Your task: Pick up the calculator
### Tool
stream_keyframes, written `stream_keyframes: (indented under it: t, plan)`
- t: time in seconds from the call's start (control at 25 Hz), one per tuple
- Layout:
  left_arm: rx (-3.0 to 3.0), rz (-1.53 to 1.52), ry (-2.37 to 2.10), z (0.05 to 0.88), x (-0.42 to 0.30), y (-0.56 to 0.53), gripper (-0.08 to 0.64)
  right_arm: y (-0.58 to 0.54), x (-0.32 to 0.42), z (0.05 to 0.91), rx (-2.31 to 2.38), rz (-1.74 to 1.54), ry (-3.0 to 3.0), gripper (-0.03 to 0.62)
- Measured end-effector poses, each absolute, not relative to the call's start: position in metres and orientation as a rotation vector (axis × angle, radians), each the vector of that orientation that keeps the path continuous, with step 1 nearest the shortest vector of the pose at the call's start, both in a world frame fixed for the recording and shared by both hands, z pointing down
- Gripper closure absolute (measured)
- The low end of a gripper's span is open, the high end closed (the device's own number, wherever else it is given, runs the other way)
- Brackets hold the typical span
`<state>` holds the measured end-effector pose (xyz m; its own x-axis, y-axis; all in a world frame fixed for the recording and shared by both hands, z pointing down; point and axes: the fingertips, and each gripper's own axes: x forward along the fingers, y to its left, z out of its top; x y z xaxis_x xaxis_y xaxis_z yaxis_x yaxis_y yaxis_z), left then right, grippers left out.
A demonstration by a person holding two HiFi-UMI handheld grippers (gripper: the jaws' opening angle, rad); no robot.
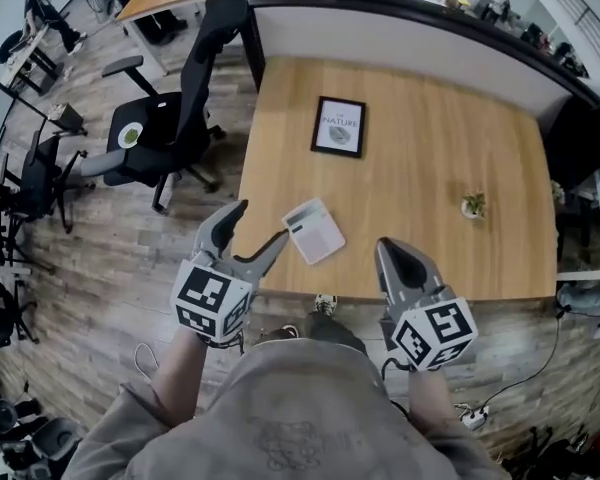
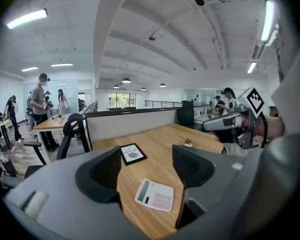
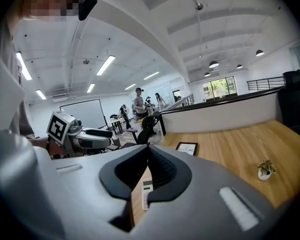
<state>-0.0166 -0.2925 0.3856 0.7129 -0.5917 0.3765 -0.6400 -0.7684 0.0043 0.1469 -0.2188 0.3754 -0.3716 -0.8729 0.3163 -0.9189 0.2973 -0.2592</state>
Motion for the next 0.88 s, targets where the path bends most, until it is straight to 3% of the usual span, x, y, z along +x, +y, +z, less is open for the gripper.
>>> stream_keyframes:
  t: [0.88]
  plan:
    - [2.572,1.058,-0.772,0.552,0.033,-0.345,0.239,-0.272,0.180,0.472,1.489,0.835,-2.397,0.581]
